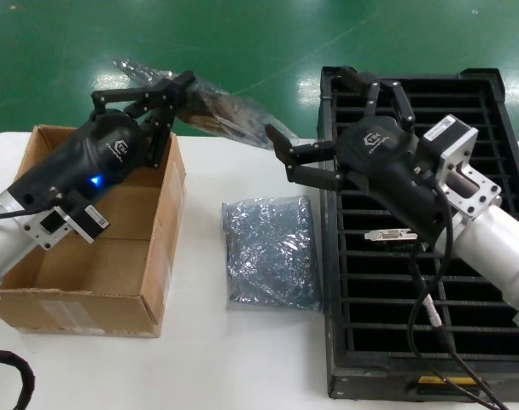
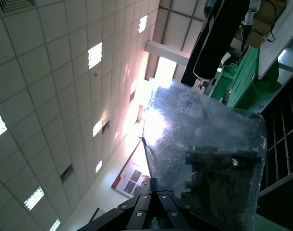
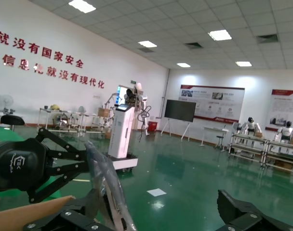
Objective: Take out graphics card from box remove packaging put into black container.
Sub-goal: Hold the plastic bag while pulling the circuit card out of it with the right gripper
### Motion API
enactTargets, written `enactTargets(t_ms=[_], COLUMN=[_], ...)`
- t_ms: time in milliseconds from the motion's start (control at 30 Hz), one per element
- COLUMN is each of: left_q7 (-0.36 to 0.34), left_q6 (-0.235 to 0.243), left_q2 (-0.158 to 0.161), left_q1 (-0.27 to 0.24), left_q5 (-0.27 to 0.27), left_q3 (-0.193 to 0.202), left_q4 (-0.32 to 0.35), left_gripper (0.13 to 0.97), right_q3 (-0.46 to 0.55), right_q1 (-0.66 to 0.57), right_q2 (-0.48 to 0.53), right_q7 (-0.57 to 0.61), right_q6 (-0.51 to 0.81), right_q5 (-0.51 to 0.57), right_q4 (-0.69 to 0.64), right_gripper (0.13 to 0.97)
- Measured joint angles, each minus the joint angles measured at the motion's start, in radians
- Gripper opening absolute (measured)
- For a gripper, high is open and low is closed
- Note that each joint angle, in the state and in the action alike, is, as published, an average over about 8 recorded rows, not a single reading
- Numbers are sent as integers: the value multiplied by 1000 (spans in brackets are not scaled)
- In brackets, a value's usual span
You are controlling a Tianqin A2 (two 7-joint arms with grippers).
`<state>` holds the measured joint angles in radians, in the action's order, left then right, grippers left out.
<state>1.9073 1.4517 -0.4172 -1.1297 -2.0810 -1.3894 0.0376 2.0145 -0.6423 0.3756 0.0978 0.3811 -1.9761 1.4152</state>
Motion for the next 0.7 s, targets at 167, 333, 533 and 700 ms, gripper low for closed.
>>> enactTargets(t_ms=[167, 333, 533, 700], left_q7=[6, 5, -2, 3], left_q6=[-6, -23, -38, -47], left_q2=[7, 14, 21, 25], left_q1=[-6, -14, -25, -33], left_q5=[-1, -3, -6, -9], left_q3=[1, 4, 7, 11], left_q4=[-3, -6, -7, -7], left_gripper=[138, 138, 138, 138], right_q3=[1, 7, 3, -12], right_q1=[-11, -9, 3, 18], right_q2=[-11, -13, -21, -31], right_q7=[-44, -98, -138, -149], right_q6=[14, 9, 7, 13], right_q5=[43, 92, 138, 159], right_q4=[-15, -13, -10, -9], right_gripper=[834, 765, 626, 522])
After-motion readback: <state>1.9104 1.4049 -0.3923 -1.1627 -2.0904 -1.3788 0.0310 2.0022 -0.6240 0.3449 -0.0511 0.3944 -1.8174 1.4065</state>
